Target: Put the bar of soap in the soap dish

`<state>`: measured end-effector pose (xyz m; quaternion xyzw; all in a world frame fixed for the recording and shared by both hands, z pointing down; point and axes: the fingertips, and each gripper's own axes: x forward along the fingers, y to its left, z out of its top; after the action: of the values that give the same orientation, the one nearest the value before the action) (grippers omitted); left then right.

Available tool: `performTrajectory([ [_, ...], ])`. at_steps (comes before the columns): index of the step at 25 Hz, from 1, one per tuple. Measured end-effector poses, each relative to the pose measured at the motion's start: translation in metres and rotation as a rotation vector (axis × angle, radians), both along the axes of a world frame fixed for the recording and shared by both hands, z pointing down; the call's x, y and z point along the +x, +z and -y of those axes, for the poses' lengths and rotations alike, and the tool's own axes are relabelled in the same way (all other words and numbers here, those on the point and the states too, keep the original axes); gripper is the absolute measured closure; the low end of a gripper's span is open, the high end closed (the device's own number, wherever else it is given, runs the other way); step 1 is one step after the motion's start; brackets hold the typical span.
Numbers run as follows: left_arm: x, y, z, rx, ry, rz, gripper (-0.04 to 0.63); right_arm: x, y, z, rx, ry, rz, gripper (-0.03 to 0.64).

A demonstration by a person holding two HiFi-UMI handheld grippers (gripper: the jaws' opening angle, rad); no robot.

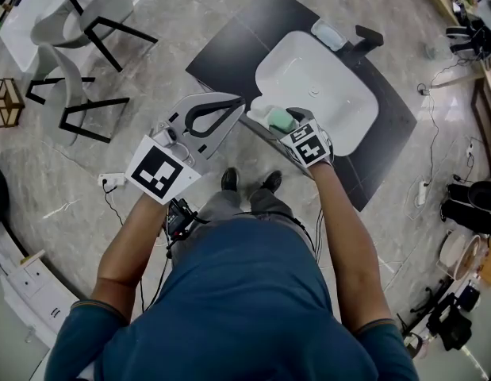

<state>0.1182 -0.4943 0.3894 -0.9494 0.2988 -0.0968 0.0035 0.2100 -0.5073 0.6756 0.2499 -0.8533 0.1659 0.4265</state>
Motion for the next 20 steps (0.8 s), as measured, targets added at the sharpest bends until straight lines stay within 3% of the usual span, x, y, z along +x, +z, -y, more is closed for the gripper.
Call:
performTrajectory([
  [7,-0.003,-0.002,-0.003,0.005,0.0,-0.005,0.595,-0.003,-0.012,0.0,0.033,0.002,0.021,0.334],
  [11,-0.001,-0.007,-0.005,0.016,0.011,-0.007,0.595,-0.005,-0.046,0.006,0.116,0.015,0.056,0.336],
  [13,0.001,-0.01,-0.007,0.023,0.018,-0.009,0.596,-0.007,-0.079,0.011,0.198,0.031,0.096,0.401],
  [15,0.002,-0.012,-0.009,0.029,0.026,-0.009,0.595,-0.009,-0.122,0.014,0.296,0.055,0.153,0.583],
  [20,0.011,-0.022,-0.017,0.05,0.056,-0.013,0.595,-0.01,-0.241,0.007,0.502,0.117,0.354,0.601],
])
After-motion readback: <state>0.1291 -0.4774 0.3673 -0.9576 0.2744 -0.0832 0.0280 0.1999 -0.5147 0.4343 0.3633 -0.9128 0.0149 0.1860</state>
